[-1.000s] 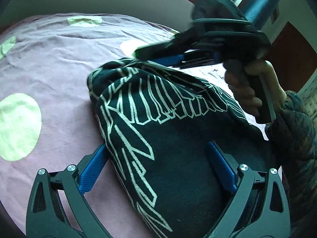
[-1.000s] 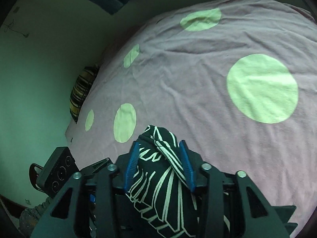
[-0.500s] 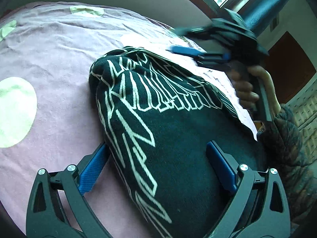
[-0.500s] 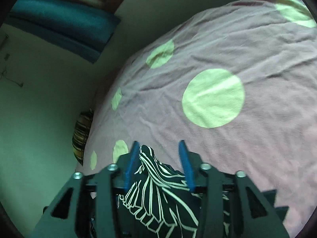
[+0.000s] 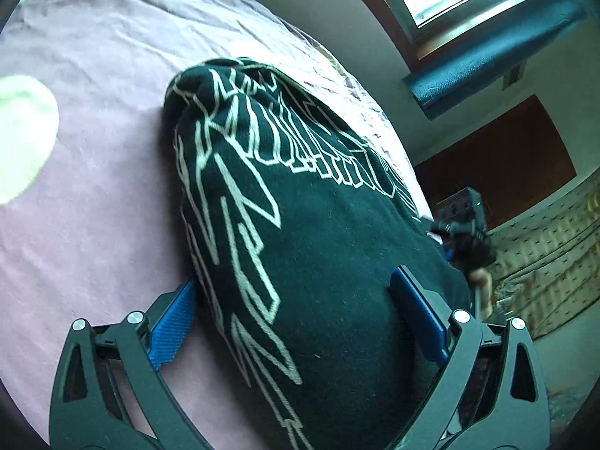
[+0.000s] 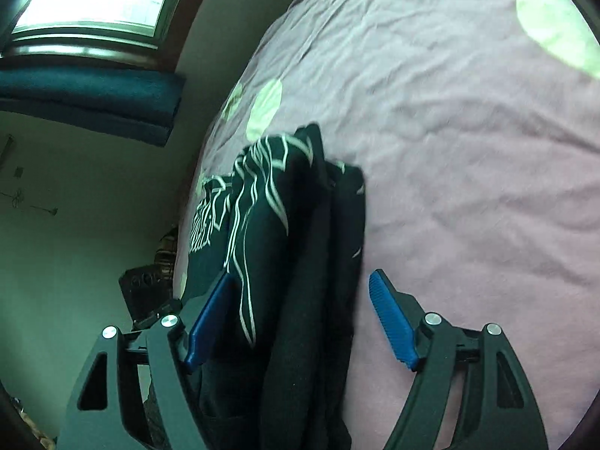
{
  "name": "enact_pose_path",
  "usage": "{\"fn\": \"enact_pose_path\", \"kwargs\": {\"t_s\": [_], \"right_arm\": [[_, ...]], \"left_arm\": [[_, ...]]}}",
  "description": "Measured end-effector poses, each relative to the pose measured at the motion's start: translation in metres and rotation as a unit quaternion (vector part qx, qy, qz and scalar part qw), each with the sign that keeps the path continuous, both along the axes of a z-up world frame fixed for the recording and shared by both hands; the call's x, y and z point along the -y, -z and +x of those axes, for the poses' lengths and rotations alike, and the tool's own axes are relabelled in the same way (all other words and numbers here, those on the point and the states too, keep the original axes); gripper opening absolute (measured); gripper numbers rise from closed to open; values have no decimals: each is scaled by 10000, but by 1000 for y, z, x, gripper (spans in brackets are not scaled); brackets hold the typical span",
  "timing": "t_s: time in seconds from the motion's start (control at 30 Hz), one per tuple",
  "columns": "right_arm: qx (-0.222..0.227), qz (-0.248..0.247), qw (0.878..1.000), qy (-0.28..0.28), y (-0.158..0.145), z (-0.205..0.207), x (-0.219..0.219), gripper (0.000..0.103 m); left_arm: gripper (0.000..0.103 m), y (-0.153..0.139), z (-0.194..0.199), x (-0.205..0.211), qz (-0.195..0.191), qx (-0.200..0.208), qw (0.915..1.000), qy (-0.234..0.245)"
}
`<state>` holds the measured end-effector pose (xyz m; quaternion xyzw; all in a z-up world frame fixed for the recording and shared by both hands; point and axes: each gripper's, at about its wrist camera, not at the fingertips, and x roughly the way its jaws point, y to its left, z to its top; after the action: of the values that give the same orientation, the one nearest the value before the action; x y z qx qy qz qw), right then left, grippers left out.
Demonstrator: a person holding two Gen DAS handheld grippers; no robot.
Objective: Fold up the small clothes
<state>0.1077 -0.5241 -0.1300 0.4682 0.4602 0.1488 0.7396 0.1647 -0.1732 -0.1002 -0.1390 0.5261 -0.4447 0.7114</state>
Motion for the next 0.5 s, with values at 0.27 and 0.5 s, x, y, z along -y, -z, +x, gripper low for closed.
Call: {"fn": "enact_pose_path", "kwargs": {"t_s": [0.27, 0.5], "right_arm": [[355, -173, 9991, -160, 0, 9, -19, 63], [637, -38, 9978, 160, 1, -2, -18, 44]], "left_arm": [[80, 8, -7, 16, 227, -30, 9996, -188], [59, -3, -12, 28, 621, 376, 9967, -369]]}}
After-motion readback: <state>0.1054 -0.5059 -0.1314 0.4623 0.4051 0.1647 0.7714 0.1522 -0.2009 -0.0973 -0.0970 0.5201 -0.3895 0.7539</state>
